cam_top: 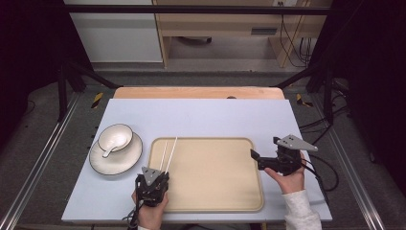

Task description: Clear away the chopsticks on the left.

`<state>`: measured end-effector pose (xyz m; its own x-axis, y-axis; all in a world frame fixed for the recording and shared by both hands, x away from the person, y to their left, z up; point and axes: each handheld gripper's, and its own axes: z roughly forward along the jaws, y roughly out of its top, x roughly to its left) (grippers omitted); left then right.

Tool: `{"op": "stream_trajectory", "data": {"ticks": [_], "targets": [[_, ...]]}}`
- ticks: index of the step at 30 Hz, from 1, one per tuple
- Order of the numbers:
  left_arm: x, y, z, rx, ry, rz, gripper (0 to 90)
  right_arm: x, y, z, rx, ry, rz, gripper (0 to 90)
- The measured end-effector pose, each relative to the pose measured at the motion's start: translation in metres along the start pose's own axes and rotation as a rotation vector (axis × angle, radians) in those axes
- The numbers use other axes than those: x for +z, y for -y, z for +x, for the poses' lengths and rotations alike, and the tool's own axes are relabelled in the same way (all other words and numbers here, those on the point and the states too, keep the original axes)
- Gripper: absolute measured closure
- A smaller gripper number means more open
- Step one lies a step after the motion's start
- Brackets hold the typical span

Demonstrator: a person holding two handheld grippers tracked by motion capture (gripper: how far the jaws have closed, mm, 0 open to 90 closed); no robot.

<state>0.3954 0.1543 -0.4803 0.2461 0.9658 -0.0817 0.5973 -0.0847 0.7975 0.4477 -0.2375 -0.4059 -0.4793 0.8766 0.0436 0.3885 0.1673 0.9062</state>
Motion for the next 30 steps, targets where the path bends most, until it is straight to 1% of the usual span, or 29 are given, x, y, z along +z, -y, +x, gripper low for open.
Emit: {"op": "stream_trajectory", "data": {"ticks": [10,13,17,20,23,28,30], "targets": [[0.0083,-0.0046,-0.0016,0.009,-0.003,0.049,84.3,0.0012,0.0004,0.0005,-0.002,-0.001,0.004,3.2],[0.0086,-0.0050,-0.0015,0.004,-0.002,0.051,84.2,0.0013,0.0005,0.0004,-0.003,-0.002,0.006,3.2],[0.0086,-0.0054,-0.0020,0.012,-0.007,0.057,84.2,0.0015,0.0006,0.0005,-0.004,-0.001,0.007,3.2],[0.0089,-0.0059,-0.0017,0.011,-0.002,0.058,83.9,0.0017,0.0006,0.0005,-0.004,-0.001,0.007,3.2],[0.0094,-0.0064,-0.0019,0.004,-0.001,0.057,83.8,0.0019,0.0007,0.0006,-0.005,-0.002,0.009,3.2],[0.0098,-0.0073,-0.0022,0.011,-0.004,0.061,83.9,0.0019,0.0007,0.0006,-0.006,-0.003,0.008,3.1],[0.0093,-0.0080,-0.0016,0.020,-0.004,0.060,82.9,0.0013,0.0005,0.0003,-0.004,-0.003,0.007,3.1]]}}
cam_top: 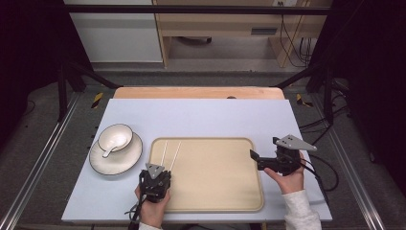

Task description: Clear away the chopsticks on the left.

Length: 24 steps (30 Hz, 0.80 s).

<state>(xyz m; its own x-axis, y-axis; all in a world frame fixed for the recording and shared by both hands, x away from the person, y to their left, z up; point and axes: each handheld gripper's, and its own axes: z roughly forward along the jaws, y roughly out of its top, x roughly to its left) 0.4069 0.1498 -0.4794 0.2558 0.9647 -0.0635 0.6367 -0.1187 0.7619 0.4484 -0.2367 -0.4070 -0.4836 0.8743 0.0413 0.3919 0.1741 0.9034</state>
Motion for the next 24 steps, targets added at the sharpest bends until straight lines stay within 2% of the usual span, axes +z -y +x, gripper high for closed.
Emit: {"op": "stream_trajectory", "data": {"ticks": [3,8,13,15,18,20,24], "targets": [[-0.003,-0.003,0.002,0.004,0.007,-0.012,81.3,-0.001,0.000,0.000,0.002,0.002,-0.003,3.1],[-0.013,-0.013,0.009,0.017,0.055,-0.064,77.6,-0.002,-0.001,-0.002,0.007,0.002,-0.009,3.1],[-0.027,-0.028,0.020,0.051,0.123,-0.105,72.2,-0.004,-0.001,-0.002,0.008,0.004,-0.014,3.0],[-0.033,-0.034,0.025,0.081,0.146,-0.108,69.5,-0.005,-0.001,-0.002,0.014,0.005,-0.015,3.0],[-0.039,-0.041,0.036,0.090,0.191,-0.109,64.9,-0.006,-0.002,-0.003,0.013,0.005,-0.019,3.0],[-0.043,-0.043,0.042,0.102,0.204,-0.110,61.2,-0.007,-0.002,-0.004,0.013,0.005,-0.021,3.0],[-0.052,-0.042,0.057,0.157,0.211,-0.128,51.3,-0.009,-0.003,-0.005,0.020,0.008,-0.028,2.8]]}}
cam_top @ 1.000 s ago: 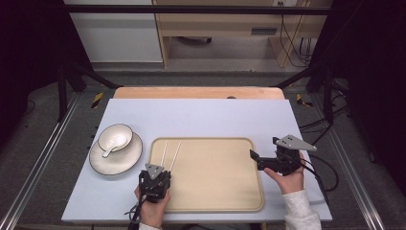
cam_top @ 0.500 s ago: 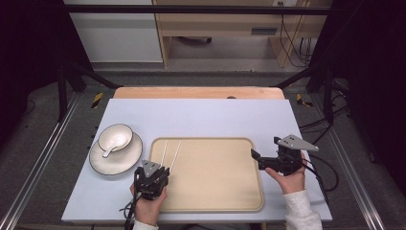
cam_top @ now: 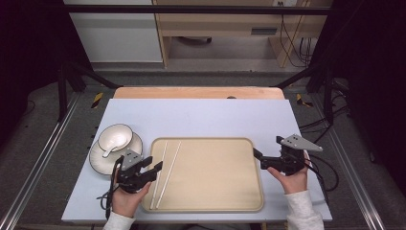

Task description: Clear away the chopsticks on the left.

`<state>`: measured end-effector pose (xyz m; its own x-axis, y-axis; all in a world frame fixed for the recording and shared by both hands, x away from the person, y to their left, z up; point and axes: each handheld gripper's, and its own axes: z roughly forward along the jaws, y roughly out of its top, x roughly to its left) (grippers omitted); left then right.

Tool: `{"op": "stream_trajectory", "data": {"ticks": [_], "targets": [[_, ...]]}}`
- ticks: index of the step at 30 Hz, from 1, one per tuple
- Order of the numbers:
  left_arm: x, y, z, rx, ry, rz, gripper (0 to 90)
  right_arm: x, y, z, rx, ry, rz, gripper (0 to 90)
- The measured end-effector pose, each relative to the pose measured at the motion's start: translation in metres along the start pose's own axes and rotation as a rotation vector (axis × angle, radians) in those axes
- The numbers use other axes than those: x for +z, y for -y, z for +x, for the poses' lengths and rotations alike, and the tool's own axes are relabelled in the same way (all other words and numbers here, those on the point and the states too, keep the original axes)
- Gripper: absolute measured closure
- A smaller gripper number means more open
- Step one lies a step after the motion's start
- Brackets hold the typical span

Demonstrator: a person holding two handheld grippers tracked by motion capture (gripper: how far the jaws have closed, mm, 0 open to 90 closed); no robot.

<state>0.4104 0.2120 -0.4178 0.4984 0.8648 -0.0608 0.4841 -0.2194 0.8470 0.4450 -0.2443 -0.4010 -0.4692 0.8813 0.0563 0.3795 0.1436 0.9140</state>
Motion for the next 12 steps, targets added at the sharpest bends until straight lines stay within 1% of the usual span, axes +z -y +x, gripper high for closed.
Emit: {"op": "stream_trajectory", "data": {"ticks": [2,3,5,7,8,12], "targets": [[-0.006,0.004,0.007,0.000,0.001,-0.024,46.2,0.000,0.000,-0.001,-0.003,0.003,-0.001,2.8],[-0.009,0.006,0.011,0.000,0.003,-0.028,43.3,0.000,0.000,-0.001,-0.001,0.005,-0.001,2.8],[-0.015,0.010,0.019,-0.005,-0.007,-0.039,38.6,0.000,0.001,-0.001,-0.004,0.006,0.004,2.7],[-0.018,0.014,0.027,-0.029,-0.007,-0.045,33.6,0.000,0.001,-0.002,-0.003,0.008,0.006,2.7],[-0.020,0.016,0.031,-0.041,-0.004,-0.051,32.7,0.000,0.001,-0.002,-0.002,0.009,0.007,2.7],[-0.024,0.021,0.039,-0.051,-0.016,-0.059,29.6,0.000,0.001,-0.002,-0.003,0.014,0.005,2.7]]}}
